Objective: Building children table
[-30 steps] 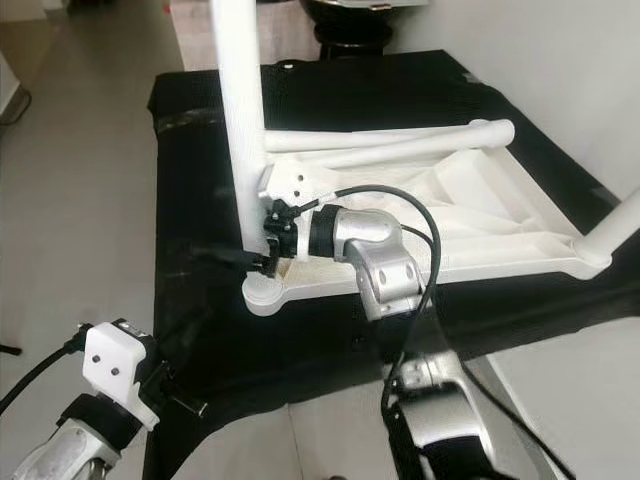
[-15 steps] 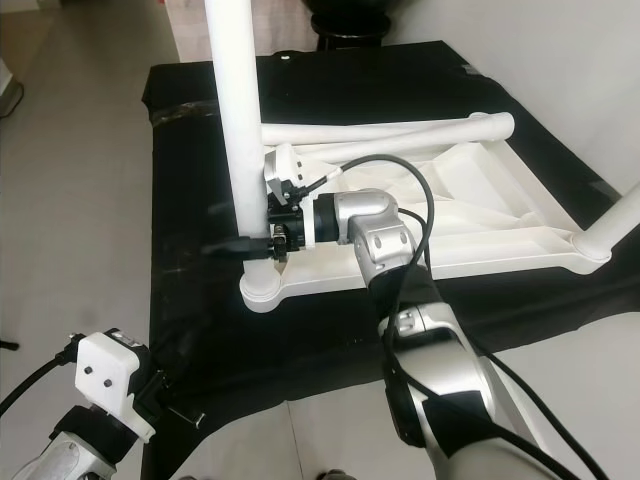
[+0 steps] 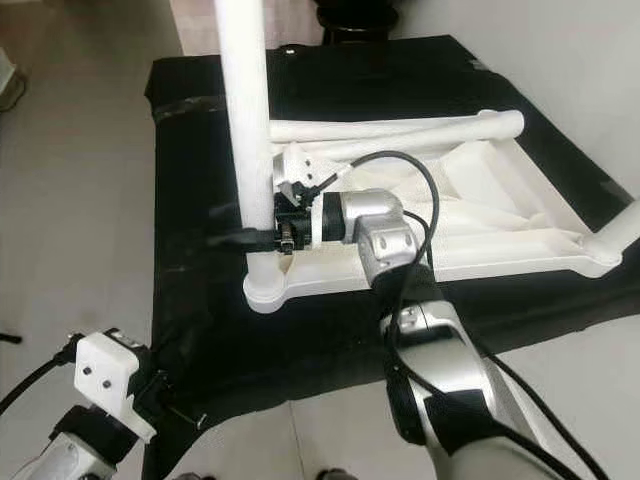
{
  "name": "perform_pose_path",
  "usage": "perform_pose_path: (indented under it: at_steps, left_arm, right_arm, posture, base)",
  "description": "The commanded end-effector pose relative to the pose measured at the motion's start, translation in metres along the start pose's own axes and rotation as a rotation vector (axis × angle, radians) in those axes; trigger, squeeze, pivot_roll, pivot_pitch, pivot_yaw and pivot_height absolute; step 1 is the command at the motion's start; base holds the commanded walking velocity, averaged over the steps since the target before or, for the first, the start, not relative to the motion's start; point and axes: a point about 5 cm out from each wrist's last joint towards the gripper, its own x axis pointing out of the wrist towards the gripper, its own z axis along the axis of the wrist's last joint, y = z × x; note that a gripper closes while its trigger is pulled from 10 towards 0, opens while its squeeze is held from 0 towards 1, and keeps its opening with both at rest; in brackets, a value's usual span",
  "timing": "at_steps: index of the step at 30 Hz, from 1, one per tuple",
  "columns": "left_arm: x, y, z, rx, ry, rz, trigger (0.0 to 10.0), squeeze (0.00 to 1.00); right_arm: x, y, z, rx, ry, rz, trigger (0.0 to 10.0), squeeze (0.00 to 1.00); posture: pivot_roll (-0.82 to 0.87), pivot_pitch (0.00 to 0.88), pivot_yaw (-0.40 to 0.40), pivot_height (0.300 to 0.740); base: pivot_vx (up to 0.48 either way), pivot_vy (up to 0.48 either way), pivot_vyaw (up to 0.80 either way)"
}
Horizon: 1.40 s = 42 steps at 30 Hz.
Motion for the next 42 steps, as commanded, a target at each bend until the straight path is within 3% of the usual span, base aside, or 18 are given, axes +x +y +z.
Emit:
perform_pose_path:
  at_steps: [1,4,7,9,11,19,20,21,22,25,26,30,31,35,36,38,39,42]
  left_arm:
    - [-0.001,0.0,-0.004,-0.003,0.023,0.004,10.0,0.0]
    - [-0.001,0.0,-0.004,-0.003,0.023,0.004,10.0,0.0]
    - [0.001,0.004,-0.005,0.003,0.018,0.011,10.0,0.0]
    - [0.001,0.004,-0.005,0.003,0.018,0.011,10.0,0.0]
    - [0.004,0.007,-0.006,0.008,0.016,0.009,10.0,0.0]
    - [0.008,0.01,-0.01,0.007,0.017,0.013,10.0,0.0]
    - [0.008,0.011,-0.01,0.01,0.015,0.022,10.0,0.0]
    - [0.007,0.011,-0.01,0.012,0.013,0.027,10.0,0.0]
    - [0.007,0.011,-0.009,0.013,0.013,0.029,10.0,0.0]
    - [0.007,0.012,-0.009,0.012,0.012,0.03,10.0,0.0]
    - [0.007,0.012,-0.009,0.011,0.013,0.027,10.0,0.0]
    - [0.007,0.011,-0.009,0.007,0.014,0.015,10.0,0.0]
    - [0.007,0.011,-0.009,0.007,0.014,0.015,10.0,0.0]
    - [0.006,0.009,-0.008,0.007,0.015,0.012,10.0,0.0]
    - [0.005,0.009,-0.008,0.007,0.015,0.013,10.0,0.0]
    - [0.004,0.009,-0.008,0.007,0.016,0.014,10.0,0.0]
    - [0.003,0.008,-0.007,0.008,0.016,0.014,10.0,0.0]
    - [0.003,0.007,-0.007,0.008,0.017,0.014,10.0,0.0]
  right_arm:
    - [-0.002,0.004,-0.009,0.034,0.005,-0.052,0.0,0.0]
    - [-0.003,0.008,-0.014,0.048,0.012,-0.113,0.0,0.0]
    - [0.002,0.054,-0.059,0.108,0.162,-0.831,0.0,0.0]
    - [0.002,0.054,-0.059,0.108,0.162,-0.831,0.0,0.0]
    - [0.006,0.067,-0.06,0.032,0.204,-0.987,0.0,0.0]
    - [0.019,0.06,-0.062,0.003,0.218,-0.912,0.0,0.0]
    - [0.019,0.06,-0.059,0.03,0.203,-0.859,10.0,0.0]
    - [0.019,0.06,-0.056,0.051,0.19,-0.824,10.0,0.0]
    - [0.02,0.058,-0.048,0.071,0.153,-0.735,10.0,0.15]
    - [0.021,0.056,-0.043,0.082,0.127,-0.675,10.0,0.15]
    - [0.021,0.056,-0.03,0.129,0.058,-0.617,10.0,1.0]
    - [0.007,0.057,0.0,0.037,0.003,-0.211,10.0,1.0]
    - [0.007,0.057,0.0,0.037,0.003,-0.211,10.0,1.0]
    - [-0.015,0.02,0.005,-0.043,0.097,-0.078,10.0,1.0]
    - [-0.016,0.015,0.005,-0.029,0.111,-0.067,10.0,0.75]
    - [-0.017,0.012,0.005,-0.017,0.12,-0.055,10.0,0.75]
    - [-0.018,0.007,0.003,0.006,0.13,-0.035,10.0,0.0]
    - [-0.019,0.005,0.003,0.025,0.135,-0.019,10.0,0.0]
  posture:
    - [0.08,0.177,-0.059,0.74]
    - [0.08,0.176,-0.062,0.74]
    - [0.05,0.173,-0.065,0.74]
    - [0.05,0.173,-0.065,0.74]
    - [0.05,0.135,-0.043,0.74]
    - [0.05,0.116,-0.058,0.74]
    - [0.05,0.112,-0.055,0.74]
    - [0.05,0.112,-0.055,0.74]
    - [0.05,0.116,-0.052,0.74]
    - [0.05,0.116,-0.052,0.74]
    - [0.06,0.12,-0.046,0.74]
    - [0.08,0.121,-0.037,0.74]
    - [0.08,0.121,-0.037,0.74]
    - [0.1,0.132,-0.044,0.74]
    - [0.11,0.135,-0.045,0.74]
    - [0.11,0.135,-0.045,0.74]
    - [0.12,0.144,-0.045,0.74]
    - [0.12,0.144,-0.045,0.74]
  base:
    - [0.0,0.0,0.0]
    - [0.0,0.0,0.0]
    - [0.0,0.0,0.0]
    - [0.0,0.0,0.0]
    - [0.0,0.0,0.0]
    - [0.0,0.0,0.0]
    - [0.0,0.0,0.0]
    - [0.0,0.0,0.0]
    - [0.0,0.0,0.0]
    - [0.0,0.0,0.0]
    - [0.0,0.0,0.0]
    - [0.0,0.0,0.0]
    - [0.0,0.0,0.0]
    - [0.0,0.0,0.0]
    - [0.0,0.0,0.0]
    - [0.0,0.0,0.0]
    - [0.0,0.0,0.0]
    - [0.0,0.0,0.0]
